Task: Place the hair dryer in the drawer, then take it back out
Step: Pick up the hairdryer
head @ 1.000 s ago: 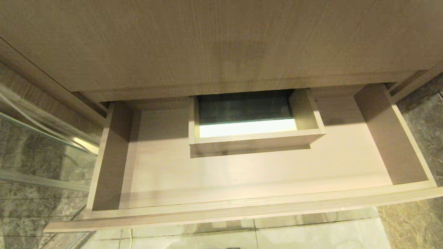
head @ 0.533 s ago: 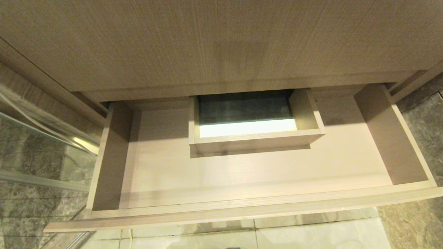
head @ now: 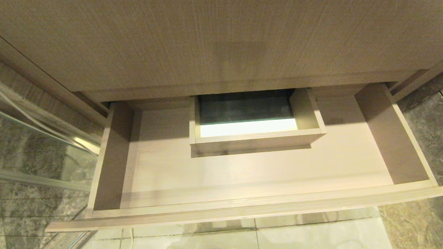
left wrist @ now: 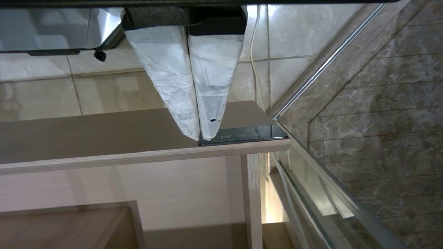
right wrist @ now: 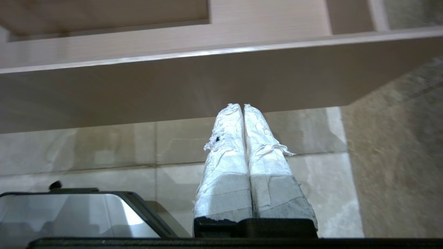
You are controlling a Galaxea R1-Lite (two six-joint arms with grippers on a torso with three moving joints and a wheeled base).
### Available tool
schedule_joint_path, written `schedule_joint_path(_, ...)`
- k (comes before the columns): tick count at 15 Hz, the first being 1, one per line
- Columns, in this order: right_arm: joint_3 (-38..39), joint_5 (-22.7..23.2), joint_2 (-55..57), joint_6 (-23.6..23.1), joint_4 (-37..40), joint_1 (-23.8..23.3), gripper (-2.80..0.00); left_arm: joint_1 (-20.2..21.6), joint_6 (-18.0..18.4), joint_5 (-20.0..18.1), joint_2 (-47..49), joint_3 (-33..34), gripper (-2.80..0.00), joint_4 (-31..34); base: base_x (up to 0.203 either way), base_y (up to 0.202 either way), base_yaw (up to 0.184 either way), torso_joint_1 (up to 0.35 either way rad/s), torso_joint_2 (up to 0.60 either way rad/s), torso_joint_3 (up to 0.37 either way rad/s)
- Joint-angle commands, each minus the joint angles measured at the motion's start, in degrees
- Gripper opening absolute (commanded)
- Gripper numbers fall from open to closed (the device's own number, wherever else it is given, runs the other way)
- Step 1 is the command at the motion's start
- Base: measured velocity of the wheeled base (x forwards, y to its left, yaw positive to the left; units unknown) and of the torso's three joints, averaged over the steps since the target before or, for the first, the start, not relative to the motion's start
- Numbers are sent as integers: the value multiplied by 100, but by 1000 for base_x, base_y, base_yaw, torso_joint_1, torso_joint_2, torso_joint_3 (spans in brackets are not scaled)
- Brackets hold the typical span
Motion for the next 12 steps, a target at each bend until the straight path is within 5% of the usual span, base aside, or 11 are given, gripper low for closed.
schedule_joint_path(1,9,5,7,-5,8,-8,-280,-7,-8,3,4,-1,-280,2,-2,71,-4,7,-2,7)
schedule_joint_path(6,9,5,7,-5,-1,-8,-280,-7,0,3,9,-1,-280,2,0,157,1,3,5,1)
schedule_joint_path(12,9,5,7,-5,-1,-8,-280,-7,0,3,9,-1,-280,2,0,0,0,0,0,0)
